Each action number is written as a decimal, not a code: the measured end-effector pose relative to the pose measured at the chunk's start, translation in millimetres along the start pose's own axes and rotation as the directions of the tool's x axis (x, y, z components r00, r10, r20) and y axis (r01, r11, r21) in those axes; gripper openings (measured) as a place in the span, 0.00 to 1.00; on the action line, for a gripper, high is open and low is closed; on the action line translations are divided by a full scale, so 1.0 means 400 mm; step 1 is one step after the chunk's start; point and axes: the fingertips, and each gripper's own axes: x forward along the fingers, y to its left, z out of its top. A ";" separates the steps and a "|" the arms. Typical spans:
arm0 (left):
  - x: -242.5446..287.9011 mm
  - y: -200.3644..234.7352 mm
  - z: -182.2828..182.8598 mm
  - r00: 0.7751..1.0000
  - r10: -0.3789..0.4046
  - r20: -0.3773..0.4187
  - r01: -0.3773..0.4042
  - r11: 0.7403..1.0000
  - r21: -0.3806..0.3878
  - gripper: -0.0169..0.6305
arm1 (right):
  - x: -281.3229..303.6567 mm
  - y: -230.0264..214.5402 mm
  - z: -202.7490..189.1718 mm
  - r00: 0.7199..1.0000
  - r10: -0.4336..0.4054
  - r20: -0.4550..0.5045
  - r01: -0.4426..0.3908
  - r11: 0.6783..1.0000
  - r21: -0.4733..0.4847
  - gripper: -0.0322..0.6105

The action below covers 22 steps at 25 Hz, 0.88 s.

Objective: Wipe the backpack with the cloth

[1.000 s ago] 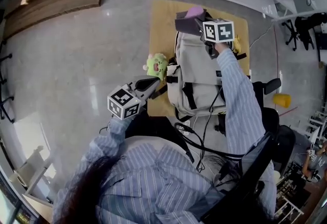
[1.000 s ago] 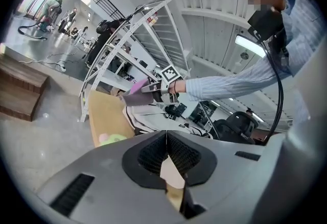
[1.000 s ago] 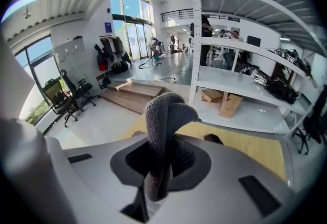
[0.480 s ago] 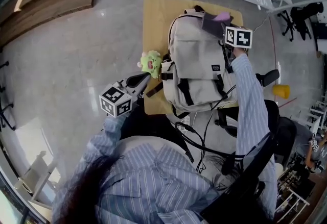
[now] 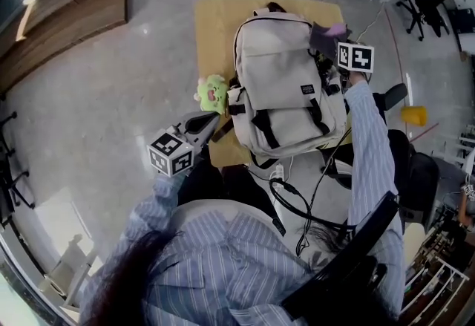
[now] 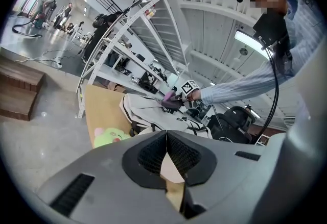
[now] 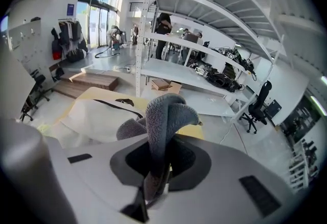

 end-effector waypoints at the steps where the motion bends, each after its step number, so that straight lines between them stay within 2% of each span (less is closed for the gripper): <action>1: 0.002 -0.005 -0.001 1.000 -0.005 -0.003 0.005 1.000 0.002 0.03 | -0.008 -0.006 -0.005 1.000 0.000 0.002 0.000 1.000 0.006 0.11; 3: 0.003 -0.012 -0.002 1.000 -0.010 -0.005 0.010 1.000 0.005 0.03 | -0.030 -0.003 0.002 0.999 0.019 0.028 -0.020 0.999 0.035 0.11; 6: 0.005 -0.016 -0.007 1.000 -0.012 -0.007 0.012 1.000 0.005 0.03 | -0.076 0.044 0.046 0.990 0.101 0.102 -0.109 0.991 0.078 0.11; 10: 0.013 -0.021 -0.007 1.000 -0.016 0.000 0.016 1.000 0.004 0.03 | -0.147 0.159 0.118 0.960 0.228 0.165 -0.232 0.973 0.004 0.11; 13: 0.018 -0.031 0.000 1.000 -0.024 0.007 0.024 1.000 0.009 0.03 | -0.199 0.273 0.172 0.917 0.337 0.214 -0.333 0.941 -0.056 0.11; 16: 0.017 -0.034 0.007 1.000 -0.024 0.020 0.024 1.000 0.008 0.03 | -0.241 0.422 0.224 0.853 0.455 0.256 -0.444 0.890 -0.102 0.11; 19: 0.010 -0.029 0.008 0.999 -0.013 0.031 0.013 1.000 0.003 0.03 | -0.245 0.589 0.242 0.795 0.551 0.253 -0.533 0.834 -0.141 0.11; 22: 0.000 -0.025 0.015 0.999 -0.006 0.041 0.006 1.000 0.002 0.03 | -0.205 0.729 0.209 0.777 0.599 0.195 -0.574 0.801 -0.173 0.11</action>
